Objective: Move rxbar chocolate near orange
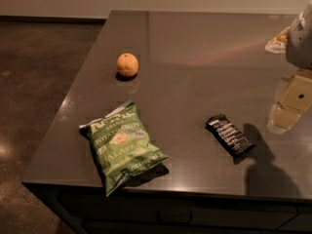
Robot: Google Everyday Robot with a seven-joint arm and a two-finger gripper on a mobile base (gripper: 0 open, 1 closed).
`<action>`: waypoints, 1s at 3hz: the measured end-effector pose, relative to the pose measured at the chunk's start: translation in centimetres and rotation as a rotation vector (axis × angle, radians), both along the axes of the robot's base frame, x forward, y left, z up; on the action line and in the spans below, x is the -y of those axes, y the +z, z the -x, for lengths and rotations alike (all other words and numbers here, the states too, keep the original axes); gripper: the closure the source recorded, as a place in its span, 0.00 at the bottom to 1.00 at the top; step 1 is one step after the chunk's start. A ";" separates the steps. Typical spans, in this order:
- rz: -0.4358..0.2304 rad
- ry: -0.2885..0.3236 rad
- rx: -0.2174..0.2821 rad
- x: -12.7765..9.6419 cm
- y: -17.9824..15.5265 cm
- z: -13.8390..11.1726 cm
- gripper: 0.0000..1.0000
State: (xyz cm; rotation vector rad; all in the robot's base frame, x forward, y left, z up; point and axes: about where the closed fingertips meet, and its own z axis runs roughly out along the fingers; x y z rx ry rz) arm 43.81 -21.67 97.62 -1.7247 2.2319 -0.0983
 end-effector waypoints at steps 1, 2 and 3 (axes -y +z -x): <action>0.000 0.000 0.000 0.0 0.0 0.0 0.00; 0.014 0.003 -0.049 -0.8 -0.9 -0.1 0.00; 0.006 -0.065 -0.127 -1.5 -3.4 -0.1 0.00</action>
Offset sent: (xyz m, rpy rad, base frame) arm -0.0003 0.0166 -0.0261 -0.0381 0.1487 0.0070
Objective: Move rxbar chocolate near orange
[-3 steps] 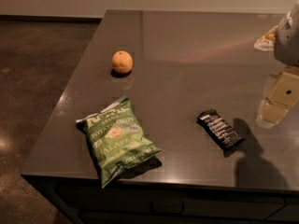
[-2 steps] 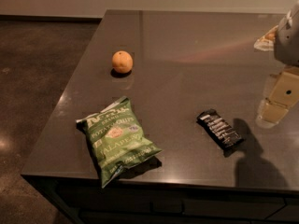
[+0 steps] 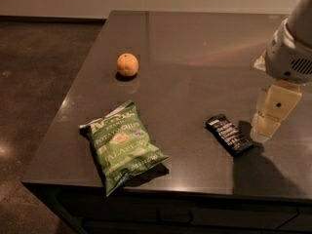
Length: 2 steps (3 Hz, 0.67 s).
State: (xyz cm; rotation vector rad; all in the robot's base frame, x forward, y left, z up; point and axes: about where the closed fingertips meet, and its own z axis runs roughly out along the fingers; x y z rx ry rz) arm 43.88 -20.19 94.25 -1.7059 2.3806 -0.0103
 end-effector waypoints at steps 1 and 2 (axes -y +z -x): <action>0.003 -0.111 -0.040 -0.1 -2.5 0.1 0.00; 0.029 -0.197 -0.050 -0.5 -5.1 0.3 0.00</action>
Offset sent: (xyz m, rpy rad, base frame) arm -0.0115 0.0111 -0.0907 -0.0924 0.0607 -0.3051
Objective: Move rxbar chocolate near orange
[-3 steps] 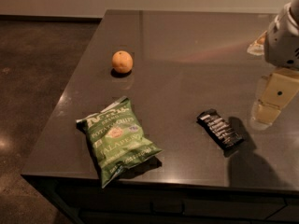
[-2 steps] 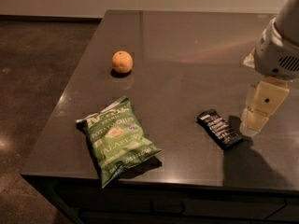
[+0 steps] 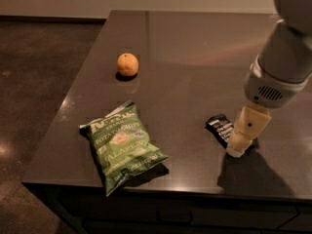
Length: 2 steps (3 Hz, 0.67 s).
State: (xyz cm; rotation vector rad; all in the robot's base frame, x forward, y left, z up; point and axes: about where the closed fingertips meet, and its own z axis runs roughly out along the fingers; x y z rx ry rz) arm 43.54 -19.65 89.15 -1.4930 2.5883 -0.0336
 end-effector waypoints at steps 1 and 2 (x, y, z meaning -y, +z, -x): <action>0.046 -0.034 -0.022 -0.7 -2.6 0.6 0.00; 0.070 -0.048 -0.052 -1.1 -4.6 1.1 0.00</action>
Offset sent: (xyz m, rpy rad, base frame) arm -0.0178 0.0159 -0.0713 -0.0966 0.1025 -0.0629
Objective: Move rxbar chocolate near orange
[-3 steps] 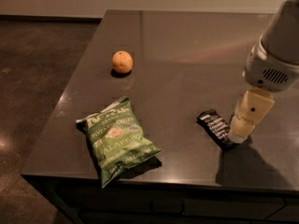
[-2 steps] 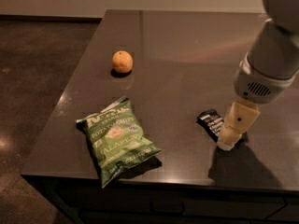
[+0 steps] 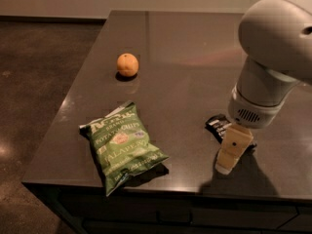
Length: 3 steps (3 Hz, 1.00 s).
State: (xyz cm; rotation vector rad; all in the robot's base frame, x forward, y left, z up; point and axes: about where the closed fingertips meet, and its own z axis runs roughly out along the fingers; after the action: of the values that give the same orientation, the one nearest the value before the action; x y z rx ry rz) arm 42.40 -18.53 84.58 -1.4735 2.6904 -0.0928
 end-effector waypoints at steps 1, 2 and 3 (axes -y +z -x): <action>0.003 -0.009 -0.026 -0.2 -1.1 0.2 0.15; 0.001 -0.020 -0.046 -0.1 -1.8 0.1 0.38; -0.002 -0.025 -0.051 0.0 -1.6 0.1 0.61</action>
Offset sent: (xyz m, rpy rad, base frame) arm 0.0003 -0.0034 -0.0245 0.0045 0.0709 -0.0411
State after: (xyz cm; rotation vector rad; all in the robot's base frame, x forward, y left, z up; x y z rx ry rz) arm 42.33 -18.52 82.93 -1.4622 2.7485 -0.0549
